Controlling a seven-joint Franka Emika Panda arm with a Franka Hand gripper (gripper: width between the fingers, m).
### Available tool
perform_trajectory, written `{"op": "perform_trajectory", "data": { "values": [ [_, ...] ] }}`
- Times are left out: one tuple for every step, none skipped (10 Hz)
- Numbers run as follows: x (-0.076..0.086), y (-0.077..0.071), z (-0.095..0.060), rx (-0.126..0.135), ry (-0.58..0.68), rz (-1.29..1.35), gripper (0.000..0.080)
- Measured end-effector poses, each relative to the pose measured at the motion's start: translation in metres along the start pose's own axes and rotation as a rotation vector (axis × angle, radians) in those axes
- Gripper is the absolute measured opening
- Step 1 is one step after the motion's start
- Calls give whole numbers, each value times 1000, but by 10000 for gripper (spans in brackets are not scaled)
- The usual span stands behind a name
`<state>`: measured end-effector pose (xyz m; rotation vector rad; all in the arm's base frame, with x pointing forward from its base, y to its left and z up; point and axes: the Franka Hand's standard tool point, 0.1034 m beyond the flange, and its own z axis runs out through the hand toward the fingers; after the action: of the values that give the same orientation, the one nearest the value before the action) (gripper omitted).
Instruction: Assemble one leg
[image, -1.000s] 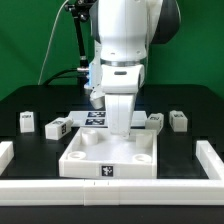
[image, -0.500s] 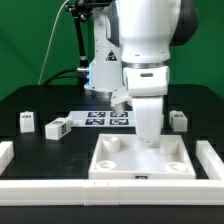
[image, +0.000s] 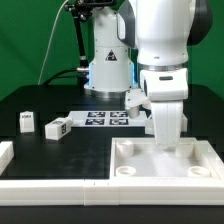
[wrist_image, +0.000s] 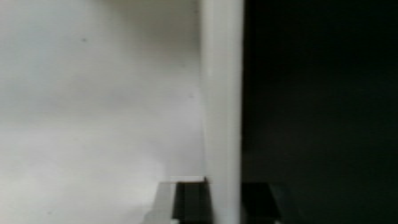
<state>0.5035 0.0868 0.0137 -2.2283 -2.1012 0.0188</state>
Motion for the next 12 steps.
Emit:
{"op": "perform_trajectory", "data": {
  "values": [
    [0, 0, 0, 0, 0, -1, 62],
    [0, 0, 1, 1, 0, 0, 62],
    [-1, 0, 1, 1, 0, 1, 292],
    [-1, 0, 1, 1, 0, 1, 292],
    [-1, 0, 1, 2, 0, 2, 478],
    [-1, 0, 1, 2, 0, 2, 478],
    [-1, 0, 1, 2, 0, 3, 610],
    [-2, 0, 1, 2, 0, 3, 637],
    [-2, 0, 1, 2, 0, 3, 637],
    [-2, 0, 1, 2, 0, 4, 648],
    [-2, 0, 1, 2, 0, 4, 648],
    [-2, 0, 0, 1, 0, 14, 649]
  ]
}}
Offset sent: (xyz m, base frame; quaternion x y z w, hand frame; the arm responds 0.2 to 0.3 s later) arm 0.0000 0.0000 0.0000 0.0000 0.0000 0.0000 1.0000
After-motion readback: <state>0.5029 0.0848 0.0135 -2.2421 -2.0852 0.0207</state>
